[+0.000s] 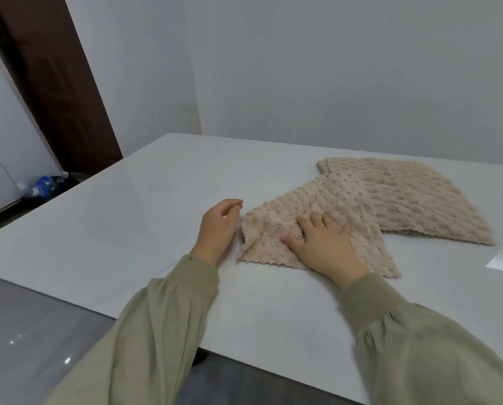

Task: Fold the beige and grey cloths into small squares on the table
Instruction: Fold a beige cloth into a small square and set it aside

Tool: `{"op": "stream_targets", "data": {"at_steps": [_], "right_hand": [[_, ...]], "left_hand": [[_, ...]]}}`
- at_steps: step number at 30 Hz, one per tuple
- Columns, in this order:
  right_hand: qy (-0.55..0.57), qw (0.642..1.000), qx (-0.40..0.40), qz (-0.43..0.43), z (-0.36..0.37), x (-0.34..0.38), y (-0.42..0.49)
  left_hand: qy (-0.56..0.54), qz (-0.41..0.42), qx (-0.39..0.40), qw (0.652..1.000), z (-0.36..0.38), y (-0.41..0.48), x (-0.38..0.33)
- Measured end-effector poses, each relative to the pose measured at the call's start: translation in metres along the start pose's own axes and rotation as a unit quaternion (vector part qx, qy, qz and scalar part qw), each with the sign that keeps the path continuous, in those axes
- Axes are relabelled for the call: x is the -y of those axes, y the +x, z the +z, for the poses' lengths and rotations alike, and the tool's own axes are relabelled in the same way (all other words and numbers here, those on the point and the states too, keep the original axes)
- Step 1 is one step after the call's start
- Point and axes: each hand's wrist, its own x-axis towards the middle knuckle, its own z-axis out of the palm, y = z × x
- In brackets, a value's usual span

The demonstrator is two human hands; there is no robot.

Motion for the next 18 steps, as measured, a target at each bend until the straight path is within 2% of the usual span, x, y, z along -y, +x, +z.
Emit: {"op": "stream_targets", "data": {"at_steps": [4, 7, 10, 12, 14, 16, 18], "right_hand": [[-0.006, 0.999, 0.012, -0.033, 0.0, 0.006, 0.003], [0.005, 0.996, 0.015, -0.088, 0.001, 0.007, 0.0], [0.052, 0.991, -0.055, -0.108, -0.001, 0.009, -0.003], [0.064, 0.986, -0.134, -0.081, -0.004, 0.013, -0.003], [0.059, 0.983, -0.171, -0.044, -0.005, 0.017, -0.004], [0.051, 0.989, -0.136, -0.028, -0.002, 0.022, -0.005], [0.044, 0.995, -0.085, -0.031, 0.005, 0.025, -0.005]], "left_hand": [[0.045, 0.018, 0.118, 0.992, 0.003, -0.002, -0.002], [0.231, 0.113, 0.163, 0.953, 0.009, 0.0, 0.004], [0.315, 0.171, 0.125, 0.925, 0.011, 0.002, 0.005], [0.368, 0.142, 0.034, 0.918, 0.005, 0.005, 0.006], [0.403, 0.076, -0.069, 0.909, -0.009, 0.008, 0.008], [0.393, 0.024, -0.096, 0.914, -0.02, 0.009, 0.011], [0.362, 0.038, -0.059, 0.929, -0.022, 0.007, 0.012]]}}
